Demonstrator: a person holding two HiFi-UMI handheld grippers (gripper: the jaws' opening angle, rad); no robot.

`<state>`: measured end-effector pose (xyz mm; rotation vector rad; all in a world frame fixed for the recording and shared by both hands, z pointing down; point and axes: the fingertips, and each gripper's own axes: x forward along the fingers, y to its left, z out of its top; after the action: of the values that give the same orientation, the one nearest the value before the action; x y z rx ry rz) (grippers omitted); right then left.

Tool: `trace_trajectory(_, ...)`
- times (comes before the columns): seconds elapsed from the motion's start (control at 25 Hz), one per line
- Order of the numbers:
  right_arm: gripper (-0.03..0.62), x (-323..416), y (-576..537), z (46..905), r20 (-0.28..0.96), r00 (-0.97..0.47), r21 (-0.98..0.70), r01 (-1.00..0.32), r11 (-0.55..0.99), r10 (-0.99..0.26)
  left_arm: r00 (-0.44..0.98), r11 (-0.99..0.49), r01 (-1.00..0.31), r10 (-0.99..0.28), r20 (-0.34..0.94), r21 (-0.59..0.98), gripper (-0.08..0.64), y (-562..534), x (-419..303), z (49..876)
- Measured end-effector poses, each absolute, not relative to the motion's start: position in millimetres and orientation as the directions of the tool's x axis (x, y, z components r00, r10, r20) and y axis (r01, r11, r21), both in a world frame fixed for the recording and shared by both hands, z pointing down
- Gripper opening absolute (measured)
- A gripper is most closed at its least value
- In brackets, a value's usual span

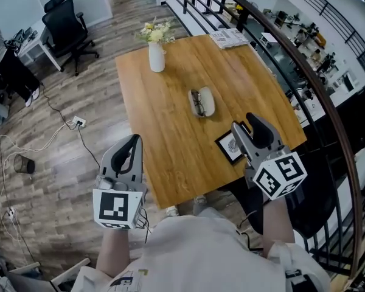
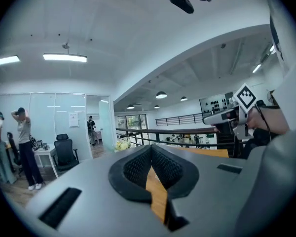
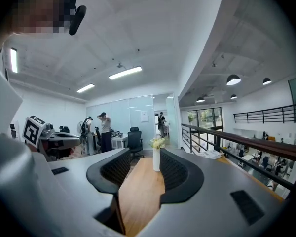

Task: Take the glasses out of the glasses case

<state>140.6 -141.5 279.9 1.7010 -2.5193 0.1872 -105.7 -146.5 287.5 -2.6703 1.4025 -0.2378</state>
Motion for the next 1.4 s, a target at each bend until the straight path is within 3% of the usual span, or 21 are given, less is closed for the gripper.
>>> trace_trajectory(0.68,0.193,203,-336,398,0.285,-0.459,-0.117,-0.888,0.445,-0.841,0.451,-0.454,-0.865,-0.890,0.066,-0.212,0.015,-277,-18,297)
trace_trajectory(1.0,0.192,197,-400,490,0.374,-0.474,-0.226,-0.880,0.417,-0.797,0.475,-0.492,-0.841,-0.871,0.126,-0.225,0.015,-319,8,353)
trace_trajectory(1.4,0.184,188,-442,609,0.558,-0.434,-0.244,-0.901,0.359,-0.708,0.517,-0.559,-0.806,-0.825,0.228,-0.195,0.015,-361,24,440)
